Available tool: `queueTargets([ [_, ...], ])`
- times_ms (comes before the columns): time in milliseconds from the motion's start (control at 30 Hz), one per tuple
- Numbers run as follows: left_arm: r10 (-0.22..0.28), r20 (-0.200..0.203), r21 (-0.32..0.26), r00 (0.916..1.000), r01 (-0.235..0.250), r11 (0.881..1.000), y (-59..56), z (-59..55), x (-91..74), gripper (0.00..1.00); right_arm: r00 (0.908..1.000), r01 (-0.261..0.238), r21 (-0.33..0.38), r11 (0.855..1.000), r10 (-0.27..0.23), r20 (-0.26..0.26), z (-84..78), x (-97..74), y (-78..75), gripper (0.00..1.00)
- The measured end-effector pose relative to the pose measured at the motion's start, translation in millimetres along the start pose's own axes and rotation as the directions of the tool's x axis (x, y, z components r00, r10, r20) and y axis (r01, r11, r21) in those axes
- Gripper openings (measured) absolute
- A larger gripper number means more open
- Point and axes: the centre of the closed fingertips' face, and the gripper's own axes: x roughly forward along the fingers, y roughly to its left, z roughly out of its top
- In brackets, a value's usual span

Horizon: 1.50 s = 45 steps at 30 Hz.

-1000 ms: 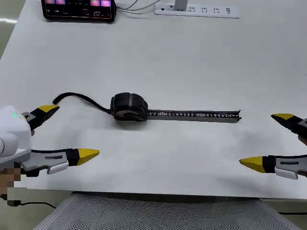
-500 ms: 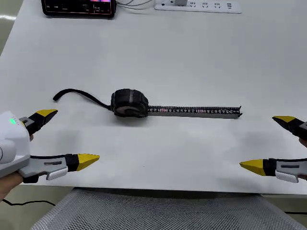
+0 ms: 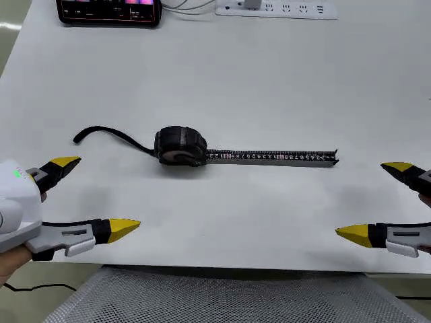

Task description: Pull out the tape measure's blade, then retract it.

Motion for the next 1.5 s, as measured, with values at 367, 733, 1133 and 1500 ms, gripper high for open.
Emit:
queueTargets([
  [367,-0.001,0.005,-0.013,1.0,0.001,1.0,-1.4,1.0,0.0,0.9,1.0,-0.004,0.0,1.0,0.004,0.006,3.0,0.2,1.4,0.89],
  [733,0.022,0.029,-0.044,0.9993,-0.021,0.999,-4.0,13.4,6.5,0.9,0.9999,-0.004,-0.003,1.0,0.004,0.01,4.2,0.2,0.5,0.89],
  [1133,0.023,0.027,-0.051,0.9994,-0.021,0.998,-17.3,21.7,26.5,0.89,0.9998,-0.005,-0.003,1.0,0.005,0.019,7.3,0.8,-0.4,0.88],
  [1500,0.036,0.033,-0.066,0.9988,-0.034,0.997,-23.4,29.4,43.2,0.88,0.9998,0.002,0.0,1.0,-0.002,0.021,6.2,0.2,-3.3,0.87],
])
